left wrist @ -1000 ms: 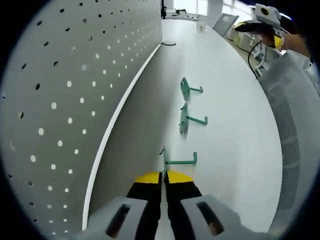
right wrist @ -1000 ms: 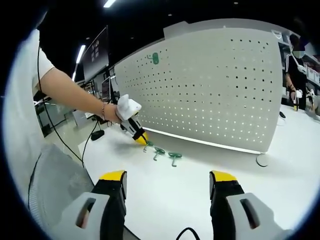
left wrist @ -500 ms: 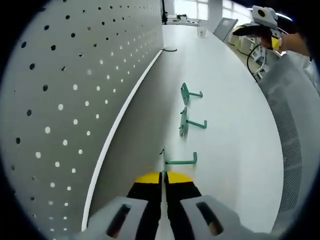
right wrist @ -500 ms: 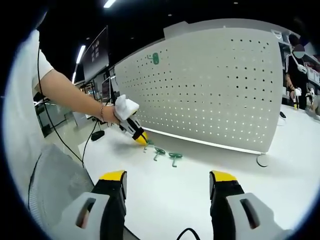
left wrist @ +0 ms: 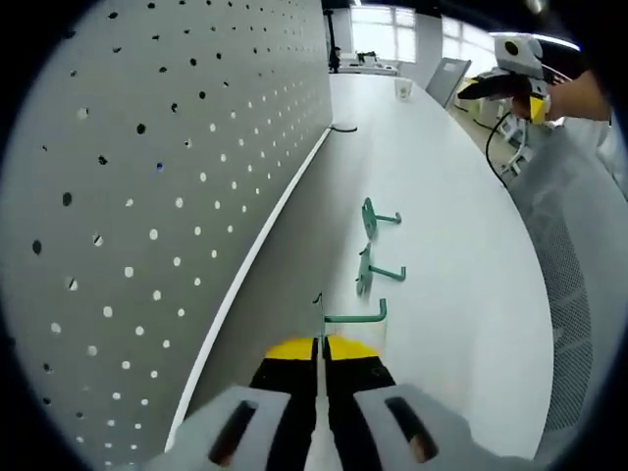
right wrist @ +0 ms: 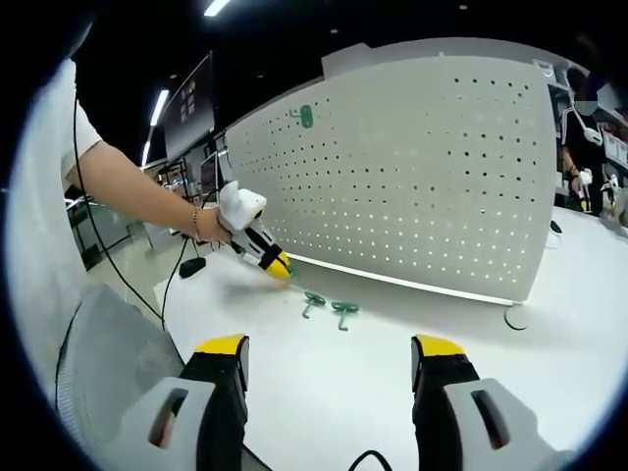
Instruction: Insert the hook assembly into the mounting plate slot until the hook locks in place.
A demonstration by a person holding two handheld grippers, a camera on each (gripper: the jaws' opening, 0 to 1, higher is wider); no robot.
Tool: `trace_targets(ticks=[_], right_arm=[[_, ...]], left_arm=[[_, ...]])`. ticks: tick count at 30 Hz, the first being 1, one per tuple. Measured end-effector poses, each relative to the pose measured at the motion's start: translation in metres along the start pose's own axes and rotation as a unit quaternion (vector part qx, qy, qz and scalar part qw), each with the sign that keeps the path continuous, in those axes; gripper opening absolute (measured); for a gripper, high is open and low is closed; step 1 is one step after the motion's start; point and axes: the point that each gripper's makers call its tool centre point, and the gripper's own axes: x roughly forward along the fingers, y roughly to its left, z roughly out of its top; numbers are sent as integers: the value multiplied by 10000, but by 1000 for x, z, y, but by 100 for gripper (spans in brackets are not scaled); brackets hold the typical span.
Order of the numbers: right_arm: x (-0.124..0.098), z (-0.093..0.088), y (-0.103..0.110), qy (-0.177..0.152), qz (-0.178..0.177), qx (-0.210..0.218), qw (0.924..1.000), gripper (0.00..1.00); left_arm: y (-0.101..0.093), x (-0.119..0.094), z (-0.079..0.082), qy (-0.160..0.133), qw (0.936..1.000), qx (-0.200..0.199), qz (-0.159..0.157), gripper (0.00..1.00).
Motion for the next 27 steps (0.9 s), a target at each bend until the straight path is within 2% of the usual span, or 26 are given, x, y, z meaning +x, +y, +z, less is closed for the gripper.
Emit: trace_targets(ticks=[15,18,27], right_arm=[[1,2,3,-50,25,-13,10000,65],[1,2,3,-64,33,-17,10000,65],[1,3,6,-135,45,7,9999,65]], left_arm=[[-4,-19,24,-723,9966,-234,327,1],[-6,-22,26,-782,9959,-260,370,1],[-6,-40,41,-1179,9905,-369,606,1]])
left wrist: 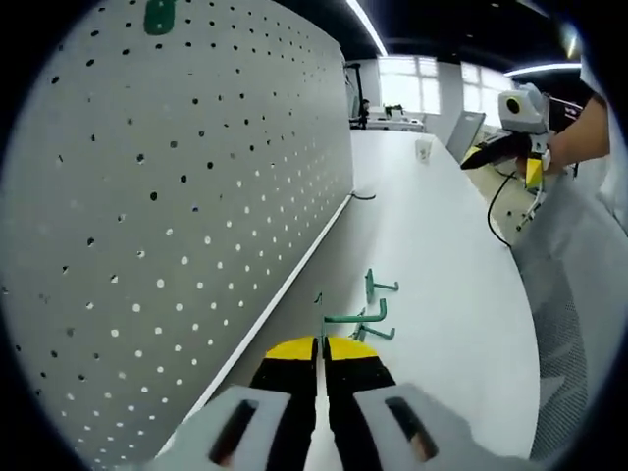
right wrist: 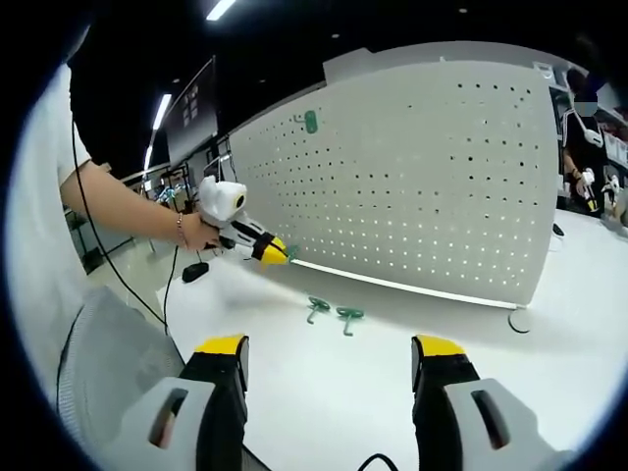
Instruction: Insert the hook assembly into the mounting plate slot until the hook locks in place.
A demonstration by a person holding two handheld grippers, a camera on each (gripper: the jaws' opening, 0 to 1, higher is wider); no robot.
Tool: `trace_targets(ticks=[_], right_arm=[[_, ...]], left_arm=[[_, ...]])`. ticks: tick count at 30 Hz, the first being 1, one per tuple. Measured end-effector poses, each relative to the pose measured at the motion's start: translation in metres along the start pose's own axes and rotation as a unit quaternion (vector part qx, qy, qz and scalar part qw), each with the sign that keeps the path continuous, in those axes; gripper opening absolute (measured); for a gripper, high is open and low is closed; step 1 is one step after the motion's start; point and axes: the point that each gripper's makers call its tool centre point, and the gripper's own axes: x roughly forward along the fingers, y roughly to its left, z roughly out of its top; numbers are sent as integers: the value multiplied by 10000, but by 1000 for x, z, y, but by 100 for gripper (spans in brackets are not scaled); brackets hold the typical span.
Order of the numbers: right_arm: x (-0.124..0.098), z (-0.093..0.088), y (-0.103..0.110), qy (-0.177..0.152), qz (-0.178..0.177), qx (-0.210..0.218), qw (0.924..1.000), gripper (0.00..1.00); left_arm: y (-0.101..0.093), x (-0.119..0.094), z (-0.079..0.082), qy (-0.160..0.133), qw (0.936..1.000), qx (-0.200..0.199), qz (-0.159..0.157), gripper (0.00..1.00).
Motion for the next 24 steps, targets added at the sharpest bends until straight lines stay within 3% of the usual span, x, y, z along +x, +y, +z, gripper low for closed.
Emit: trace_targets(ticks=[11,24], right_arm=[[-1,1,3,-41,13,1,10000,65],[0,5,7,-139,58,14,9999,65]], left_arm=[[-2,-18,20,-509,9982,-167,264,1],[-8,-40,33,-869,9943,-356,500,1]])
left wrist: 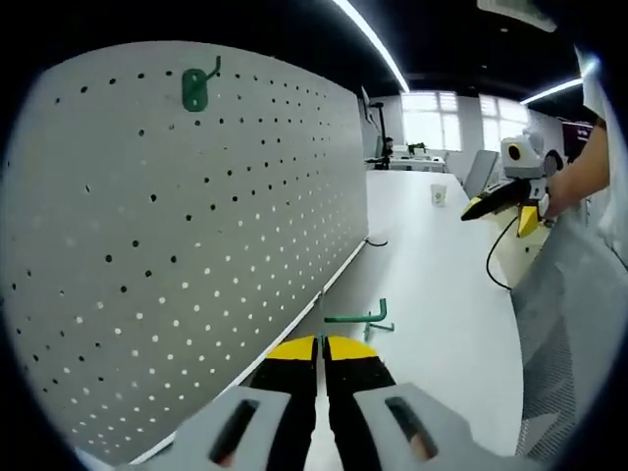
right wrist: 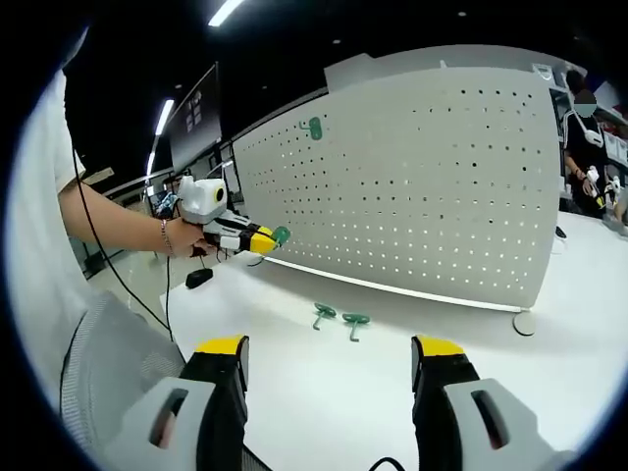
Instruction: Insert the hook assembly into the mounting plate slot until the hook locks in place.
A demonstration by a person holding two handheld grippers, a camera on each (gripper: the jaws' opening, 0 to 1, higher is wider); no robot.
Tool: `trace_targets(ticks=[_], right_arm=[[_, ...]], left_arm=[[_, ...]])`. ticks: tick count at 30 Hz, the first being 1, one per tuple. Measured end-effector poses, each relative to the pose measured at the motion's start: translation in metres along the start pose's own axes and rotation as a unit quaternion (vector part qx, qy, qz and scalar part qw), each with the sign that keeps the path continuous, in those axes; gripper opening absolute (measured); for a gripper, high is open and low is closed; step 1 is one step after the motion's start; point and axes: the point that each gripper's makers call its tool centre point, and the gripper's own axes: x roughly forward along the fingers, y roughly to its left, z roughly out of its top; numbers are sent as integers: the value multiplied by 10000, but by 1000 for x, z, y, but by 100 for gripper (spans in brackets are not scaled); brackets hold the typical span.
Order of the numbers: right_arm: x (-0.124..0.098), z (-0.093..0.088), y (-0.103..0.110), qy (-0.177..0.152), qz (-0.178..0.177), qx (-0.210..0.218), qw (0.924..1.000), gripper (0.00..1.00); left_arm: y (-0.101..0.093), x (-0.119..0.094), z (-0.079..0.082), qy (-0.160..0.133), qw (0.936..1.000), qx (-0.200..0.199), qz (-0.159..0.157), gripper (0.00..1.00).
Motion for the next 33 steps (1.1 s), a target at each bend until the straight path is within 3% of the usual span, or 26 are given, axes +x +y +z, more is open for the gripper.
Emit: trace_targets(ticks=[20,33], right_arm=[[2,8,6,-83,91,-56,9999,65],[2,13,9,-209,82,27,9997,65]], left_arm=[[-10,-19,19,-480,9983,-218,236,1],[-21,-27,39,-857,9956,-236,303,1]])
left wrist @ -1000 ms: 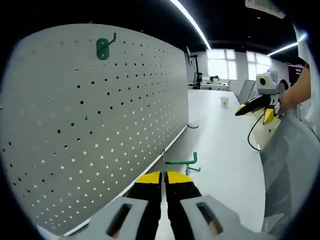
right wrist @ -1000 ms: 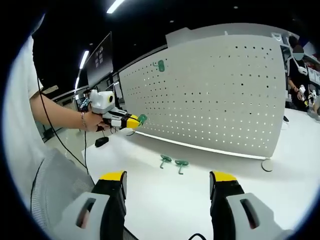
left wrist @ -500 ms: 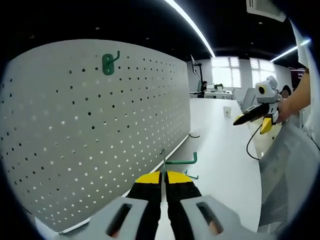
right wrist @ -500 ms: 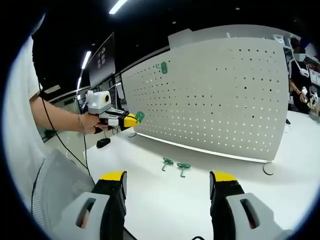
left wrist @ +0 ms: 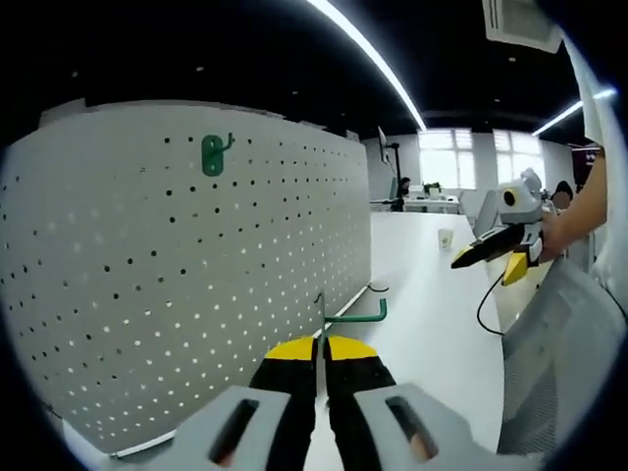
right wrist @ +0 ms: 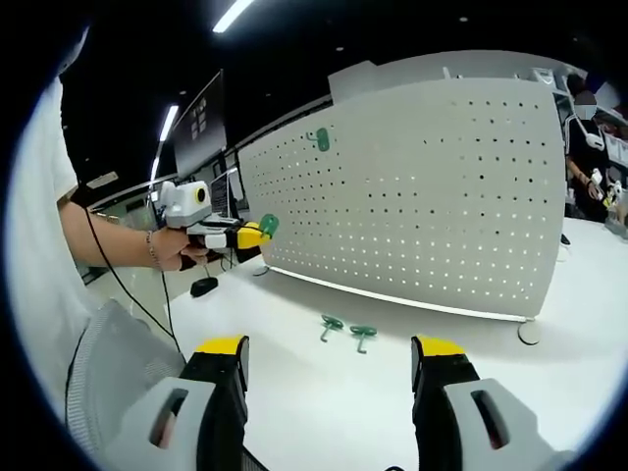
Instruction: Insert the hook assembly into the mounting plate slot until the hook locks in place.
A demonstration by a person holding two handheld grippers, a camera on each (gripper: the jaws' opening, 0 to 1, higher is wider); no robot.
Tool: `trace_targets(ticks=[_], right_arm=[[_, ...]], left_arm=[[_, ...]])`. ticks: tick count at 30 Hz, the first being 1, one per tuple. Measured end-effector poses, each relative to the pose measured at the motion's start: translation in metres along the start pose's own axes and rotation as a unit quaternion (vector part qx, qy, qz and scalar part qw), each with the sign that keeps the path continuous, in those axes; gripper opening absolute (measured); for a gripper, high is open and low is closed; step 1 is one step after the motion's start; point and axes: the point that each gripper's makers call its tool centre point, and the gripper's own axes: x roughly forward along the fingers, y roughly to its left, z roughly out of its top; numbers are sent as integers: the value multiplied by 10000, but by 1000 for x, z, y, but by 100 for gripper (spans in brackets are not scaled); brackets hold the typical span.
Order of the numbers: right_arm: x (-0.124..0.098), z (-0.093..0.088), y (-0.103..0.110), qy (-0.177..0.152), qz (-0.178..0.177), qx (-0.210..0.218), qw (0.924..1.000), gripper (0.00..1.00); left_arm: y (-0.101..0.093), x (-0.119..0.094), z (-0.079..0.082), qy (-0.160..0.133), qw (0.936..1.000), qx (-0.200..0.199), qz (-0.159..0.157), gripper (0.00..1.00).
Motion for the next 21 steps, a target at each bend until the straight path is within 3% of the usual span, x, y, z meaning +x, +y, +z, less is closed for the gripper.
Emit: trace_targets(ticks=[8,21], right_arm=[[0,1,0,-47,-18,57,10000,65],[1,3,1,-104,13,121,9999,65]], left_arm=[[-8,-8,19,-419,9990,-83,88,2],[-15,-23,41,-791,9963,-173,293,1]])
